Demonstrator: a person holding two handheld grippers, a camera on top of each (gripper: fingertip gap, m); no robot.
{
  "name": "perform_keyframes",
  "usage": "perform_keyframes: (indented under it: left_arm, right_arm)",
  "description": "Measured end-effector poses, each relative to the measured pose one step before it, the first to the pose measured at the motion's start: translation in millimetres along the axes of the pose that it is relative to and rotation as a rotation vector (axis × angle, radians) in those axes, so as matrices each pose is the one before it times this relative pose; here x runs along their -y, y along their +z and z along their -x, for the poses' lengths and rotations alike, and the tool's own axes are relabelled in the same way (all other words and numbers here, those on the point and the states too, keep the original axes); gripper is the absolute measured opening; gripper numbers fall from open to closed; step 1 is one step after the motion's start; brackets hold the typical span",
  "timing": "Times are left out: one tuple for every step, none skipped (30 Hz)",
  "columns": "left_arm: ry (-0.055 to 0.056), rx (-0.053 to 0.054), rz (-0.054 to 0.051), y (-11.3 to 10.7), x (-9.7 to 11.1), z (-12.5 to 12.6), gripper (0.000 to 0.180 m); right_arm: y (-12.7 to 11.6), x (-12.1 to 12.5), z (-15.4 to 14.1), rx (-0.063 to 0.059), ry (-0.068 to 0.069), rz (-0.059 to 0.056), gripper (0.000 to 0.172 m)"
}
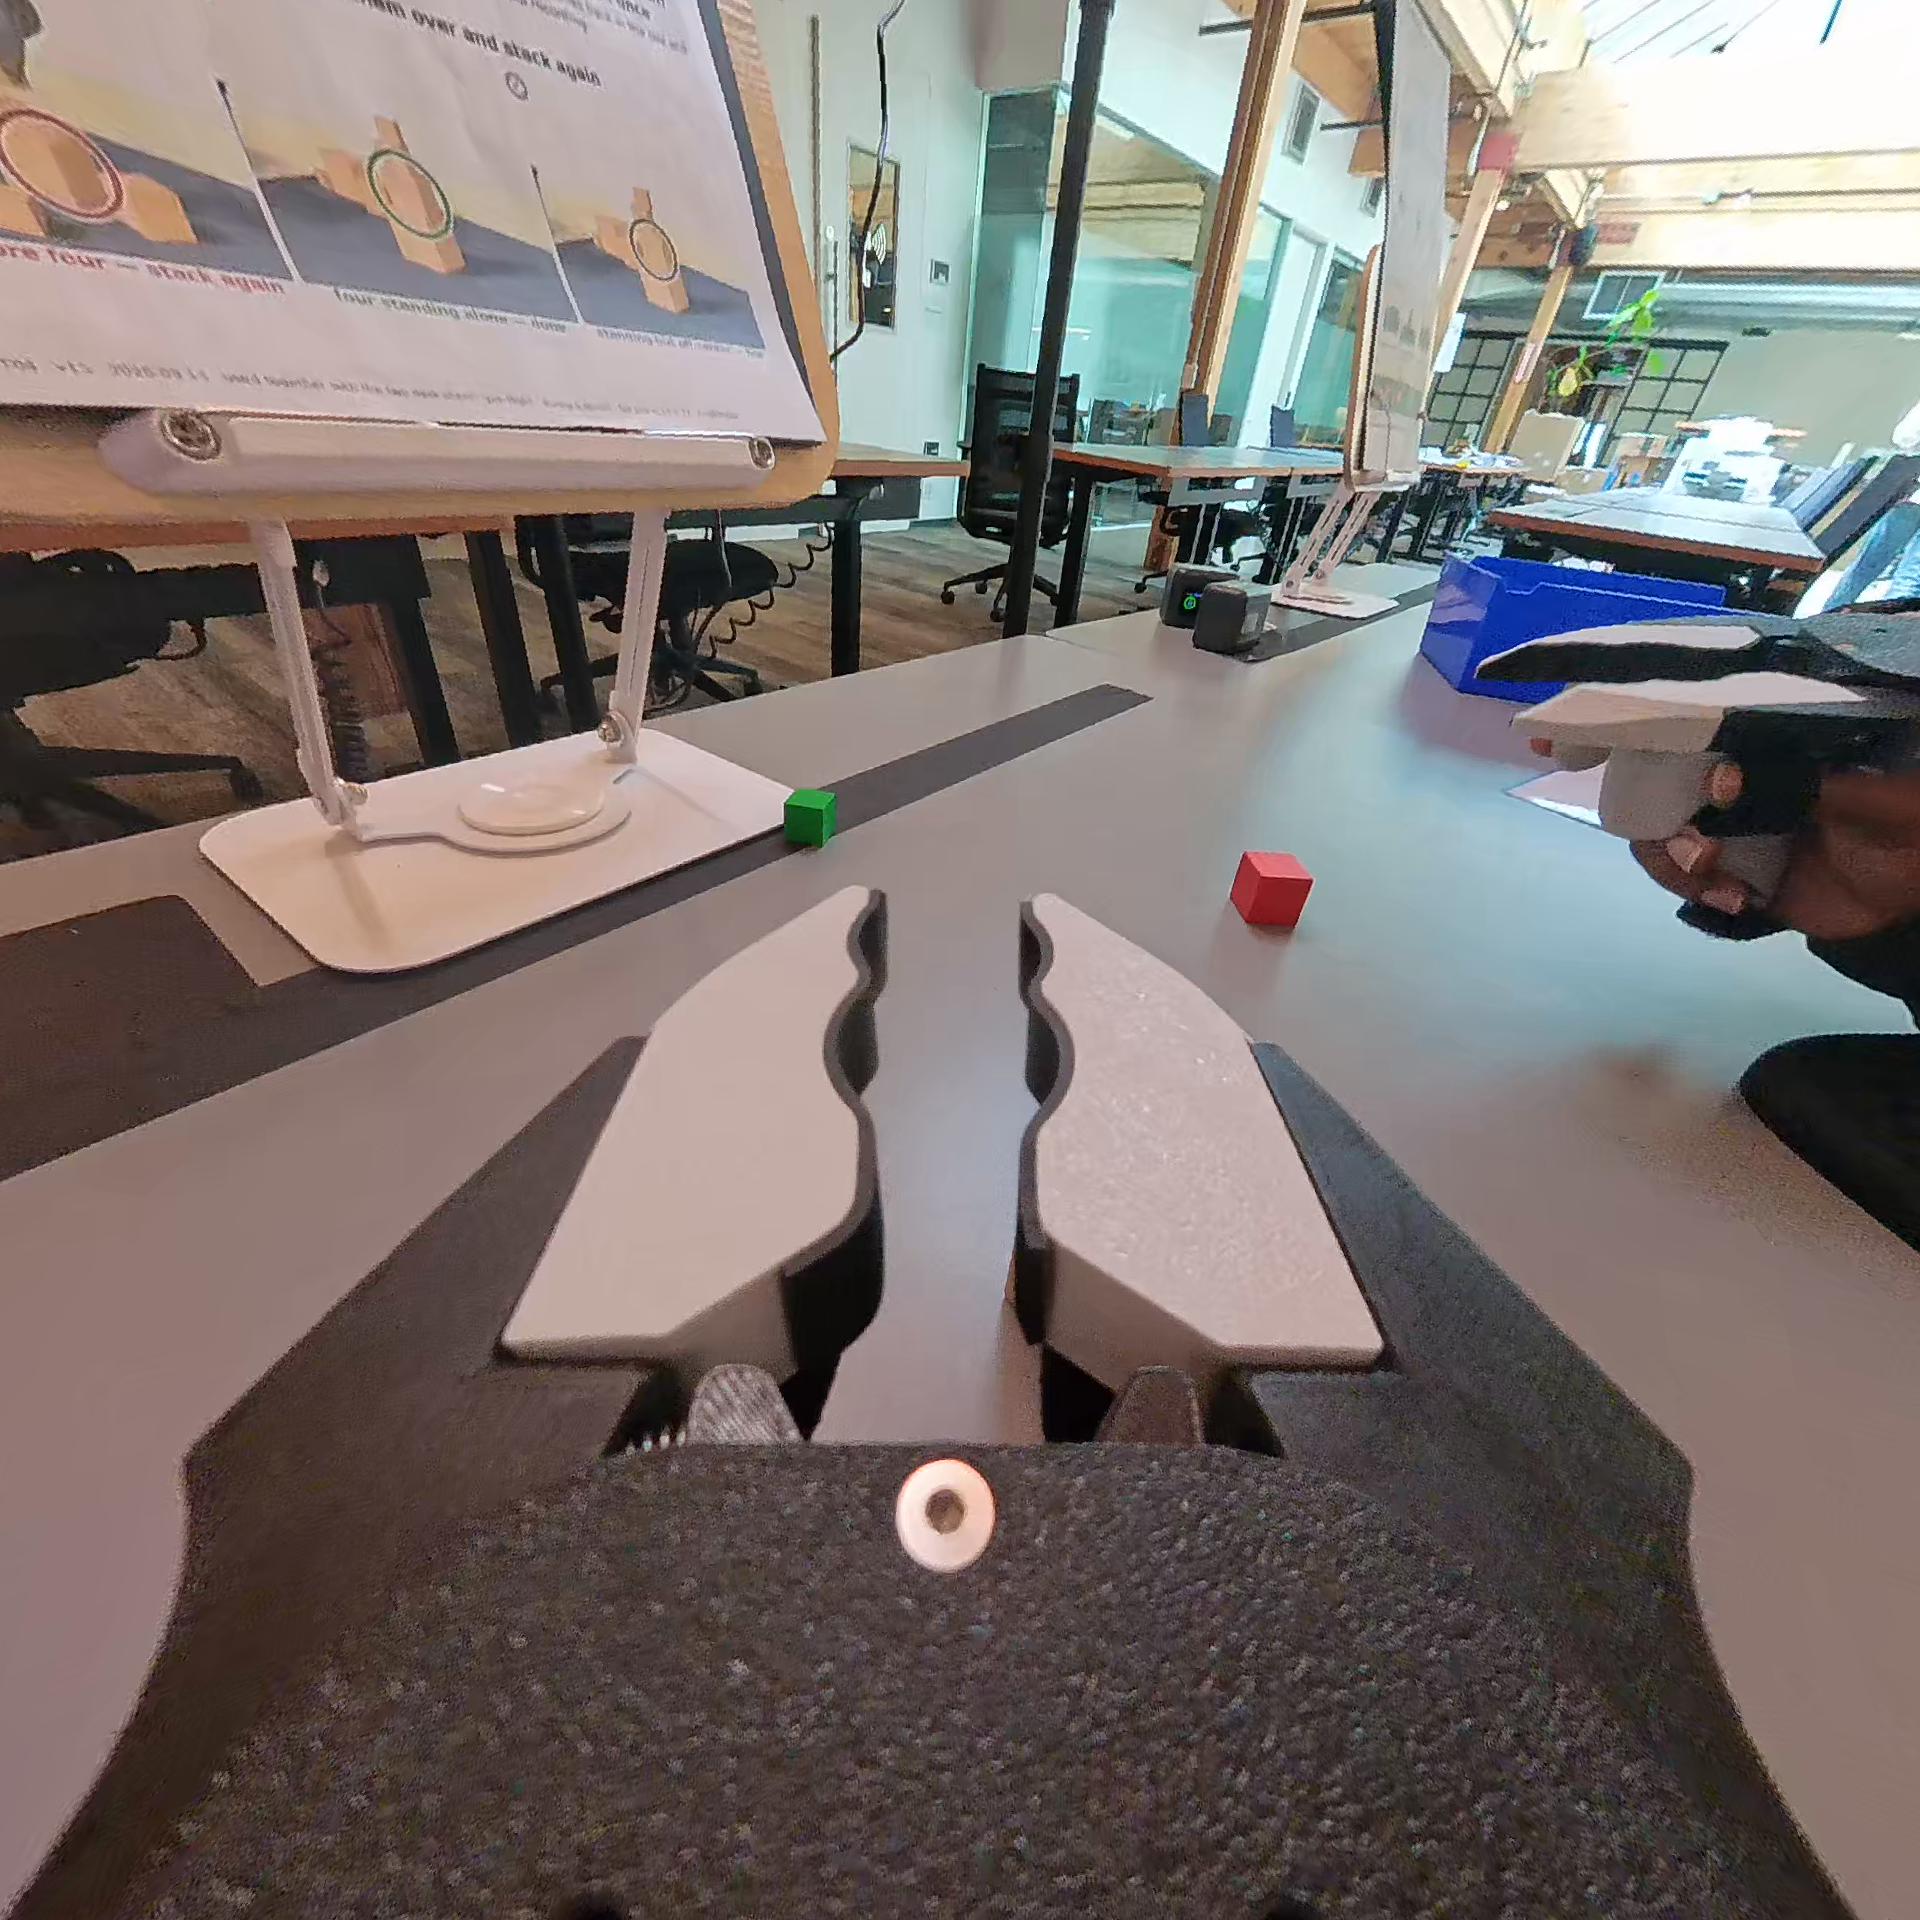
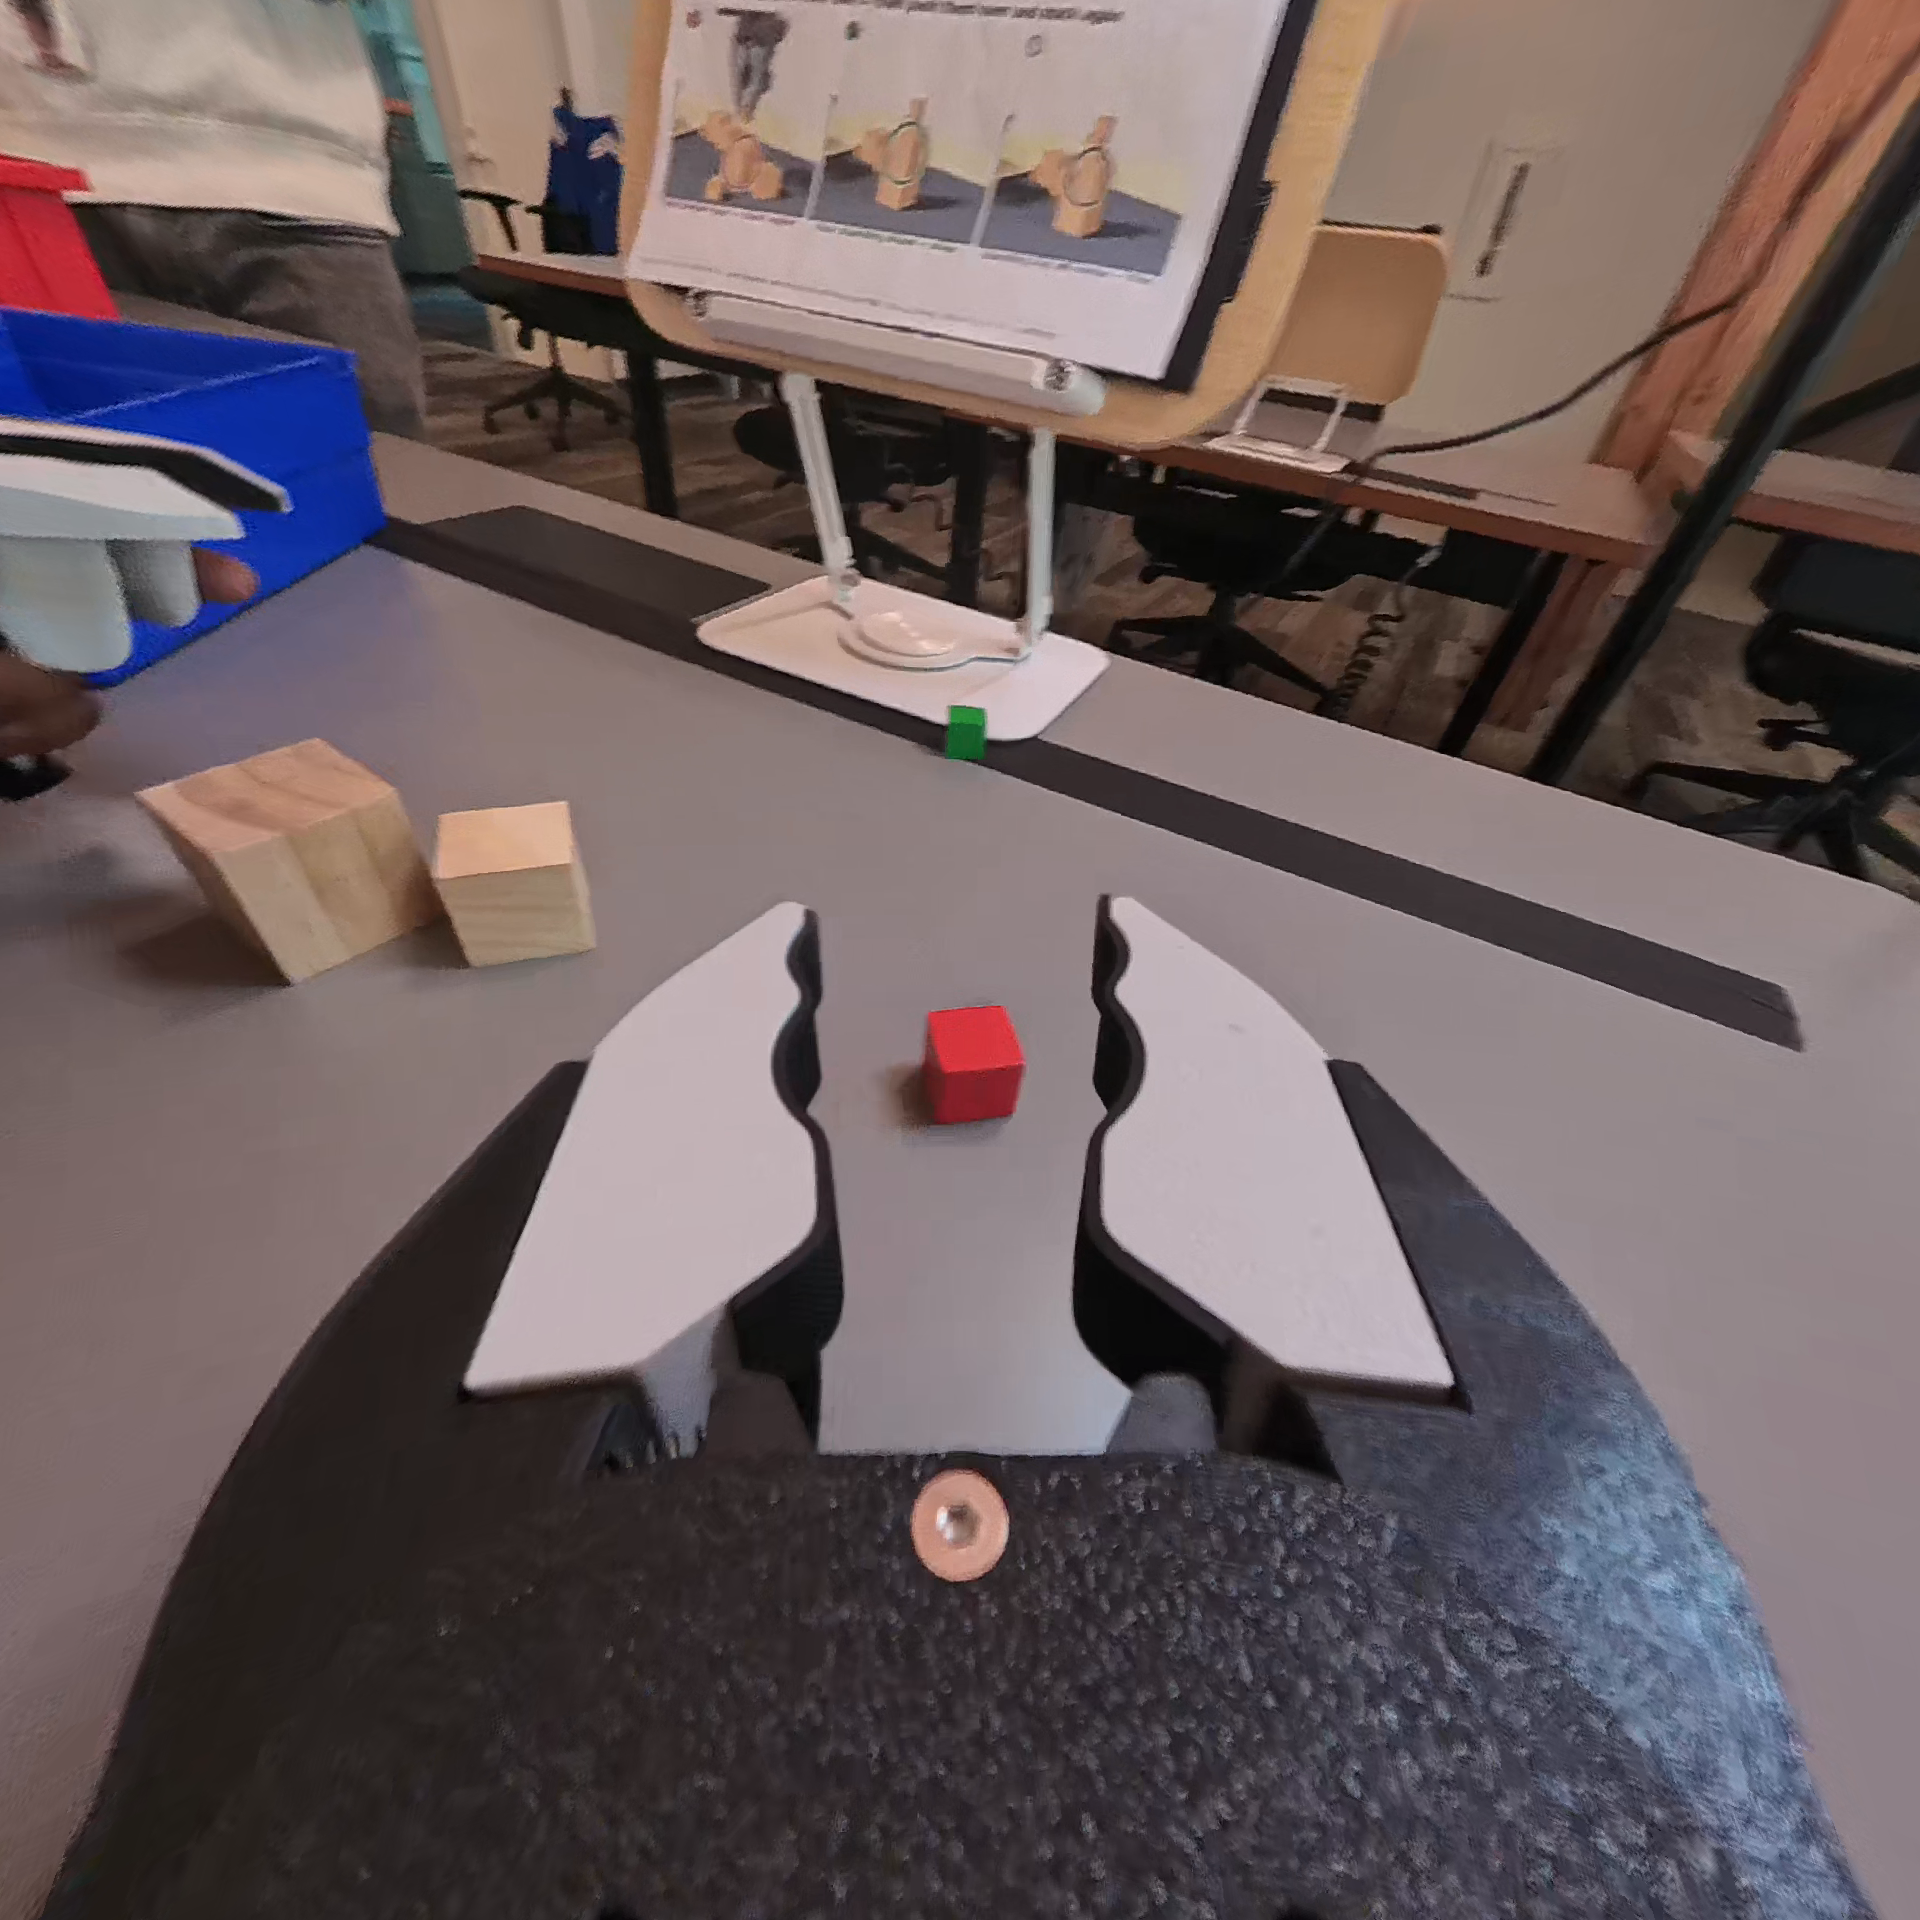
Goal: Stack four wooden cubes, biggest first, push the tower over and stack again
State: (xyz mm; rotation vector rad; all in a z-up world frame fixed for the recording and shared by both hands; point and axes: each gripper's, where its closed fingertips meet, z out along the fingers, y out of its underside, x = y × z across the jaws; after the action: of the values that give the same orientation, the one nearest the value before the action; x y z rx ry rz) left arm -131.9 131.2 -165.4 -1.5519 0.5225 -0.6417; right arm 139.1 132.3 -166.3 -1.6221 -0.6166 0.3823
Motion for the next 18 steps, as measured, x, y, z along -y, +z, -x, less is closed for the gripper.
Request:
perform_keyframes:
  left_arm:
    - [-0.0007, 0.0013, -0.004, -0.46, 1.48, -0.22, 0.029]
    - [-0.0012, 0.002, -0.0001, -0.17, 0.67, -0.3, 0.033]
    - [-0.0026, 0.0027, 0.0044, 0.08, -0.2, -0.31, 0.033]
    - [-0.0022, 0.0023, 0.0075, 0.69, -1.12, -0.77, 0.033]
    - [0.0024, -0.0015, 0.0061, 0.98, -1.29, -1.55, 0.033]
    - [0.0082, -0.0033, 0.0102, 1.35, -1.64, -2.12, 0.033]
    - [0.013, 0.0048, 0.0123, 1.18, -1.59, -1.02, 0.032]
    - [0.0153, 0.0081, 0.0076, 0.66, -0.97, -0.26, 0.032]
    - [0.0124, 0.0074, 0.003, 0.15, -0.15, 0.18, 0.031]
    - [0.0073, 0.012, -0.002, -0.41, 0.3, 1.62, 0.03]
    - [0.002, 0.0095, -0.0061, -0.96, 0.81, 1.91, 0.029]
    - [-0.004, 0.0073, -0.006, -1.23, 1.01, 2.29, 0.028]
    - [-0.0059, 0.0141, -0.005, -1.39, 1.12, 3.62, 0.027]
    - [-0.0043, 0.0113, -0.0052, -1.41, 1.06, 3.34, 0.027]
    - [-0.0043, 0.0052, -0.0043, -1.24, 1.07, 2.47, 0.026]
    - [-0.0029, 0.008, -0.0026, -0.97, 0.97, 2.59, 0.025]
    - [-0.0013, 0.0085, -0.0019, -0.98, 0.77, 2.42, 0.025]
    - [0.0, 0.0031, -0.0034, -0.8, 0.94, 1.24, 0.024]
  right_arm:
    - [3.17, 1.0, 8.98, 0.0345, -0.0115, 0.0123, 0.057]
    - [3.61, 1.58, 10.02, 0.0354, -0.0172, 0.0135, 0.061]
    - [4.09, 2.25, 11.18, 0.0391, -0.0199, 0.0144, 0.064]
    - [4.62, 2.71, 12.4, 0.0444, -0.0171, 0.0155, 0.065]
    - [5.33, 3.03, 13.68, 0.0505, -0.013, 0.0163, 0.065]
    - [6.44, 2.41, 14.07, 0.0537, -0.0127, 0.0197, 0.066]
    - [7.38, 1.56, 12.98, 0.0498, -0.0141, 0.0258, 0.067]
    - [8.47, 0.65, 11.82, 0.0469, -0.0142, 0.0299, 0.068]
    - [9.23, 0.84, 10.4, 0.0439, -0.0127, 0.0283, 0.069]
    - [9.73, 1.18, 9.07, 0.0402, -0.0129, 0.0233, 0.07]
    - [10.23, 1.07, 8.49, 0.0418, -0.0139, 0.0226, 0.072]
    - [10.81, 0.65, 7.89, 0.0425, -0.0138, 0.0258, 0.074]
    - [11.29, 0.3, 6.76, 0.0388, -0.0149, 0.0288, 0.077]
    - [11.57, 0.03, 5.68, 0.0343, -0.0192, 0.0327, 0.08]
    - [11.59, -0.17, 4.24, 0.0277, -0.0246, 0.0352, 0.084]
    - [11.26, 0.41, 3.17, 0.0223, -0.0278, 0.0321, 0.085]
    - [10.84, 1.04, 2.33, 0.0207, -0.0249, 0.0265, 0.087]
    - [10.34, 1.66, 1.58, 0.0192, -0.0165, 0.0221, 0.088]
